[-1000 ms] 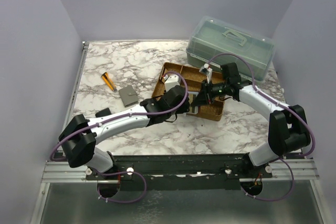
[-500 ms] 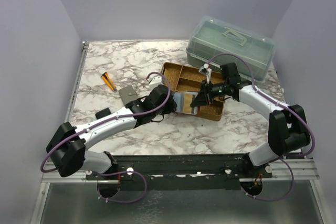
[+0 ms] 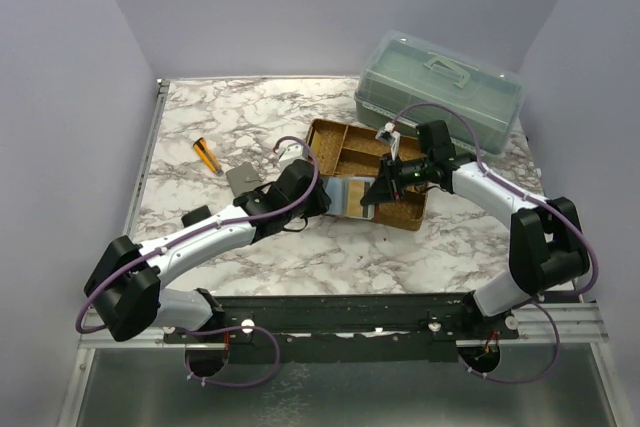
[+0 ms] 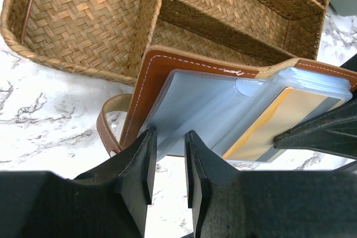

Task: Take the credit cards out of the card holder
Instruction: Place the card holder at the center of the board.

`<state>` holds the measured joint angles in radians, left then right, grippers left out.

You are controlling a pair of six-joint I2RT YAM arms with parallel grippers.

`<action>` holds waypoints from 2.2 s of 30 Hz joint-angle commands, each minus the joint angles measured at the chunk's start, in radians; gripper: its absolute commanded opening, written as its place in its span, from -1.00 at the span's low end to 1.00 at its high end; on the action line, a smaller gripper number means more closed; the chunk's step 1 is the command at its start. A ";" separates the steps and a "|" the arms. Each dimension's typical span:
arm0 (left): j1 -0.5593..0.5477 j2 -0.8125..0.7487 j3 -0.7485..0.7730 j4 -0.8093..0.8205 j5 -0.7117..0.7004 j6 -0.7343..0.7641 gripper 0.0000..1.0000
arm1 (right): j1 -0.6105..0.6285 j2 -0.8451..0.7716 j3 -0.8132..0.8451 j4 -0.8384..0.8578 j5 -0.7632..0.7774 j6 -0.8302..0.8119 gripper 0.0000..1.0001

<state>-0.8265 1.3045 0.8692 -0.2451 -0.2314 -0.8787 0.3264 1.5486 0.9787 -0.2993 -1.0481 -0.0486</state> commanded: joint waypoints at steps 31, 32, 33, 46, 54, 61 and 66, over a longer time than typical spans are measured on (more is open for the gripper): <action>0.015 -0.227 0.118 -0.085 0.174 0.040 0.15 | 0.200 0.110 0.025 -0.009 0.304 0.007 -1.00; 0.015 -0.222 0.104 -0.038 0.217 0.012 0.16 | 0.204 0.112 0.026 -0.009 0.299 0.009 -1.00; 0.015 -0.214 0.083 0.015 0.275 -0.014 0.16 | 0.204 0.113 0.028 -0.009 0.288 0.011 -1.00; 0.019 -0.182 -0.285 0.430 0.322 -0.166 0.08 | 0.204 0.093 0.016 0.007 0.113 0.020 -1.00; 0.058 -0.185 -0.448 0.585 0.353 -0.197 0.08 | 0.203 0.096 0.008 0.018 0.066 0.025 -1.00; 0.082 -0.164 -0.472 0.651 0.406 -0.172 0.05 | 0.201 0.110 0.009 0.017 0.017 0.023 -1.00; 0.098 -0.204 -0.484 0.648 0.444 -0.174 -0.04 | 0.193 0.117 0.010 0.017 0.027 0.021 -1.00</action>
<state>-0.7452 1.1313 0.4068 0.3649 0.1604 -1.0622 0.5266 1.6535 0.9787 -0.2985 -0.9600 -0.0334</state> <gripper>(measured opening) 0.487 0.203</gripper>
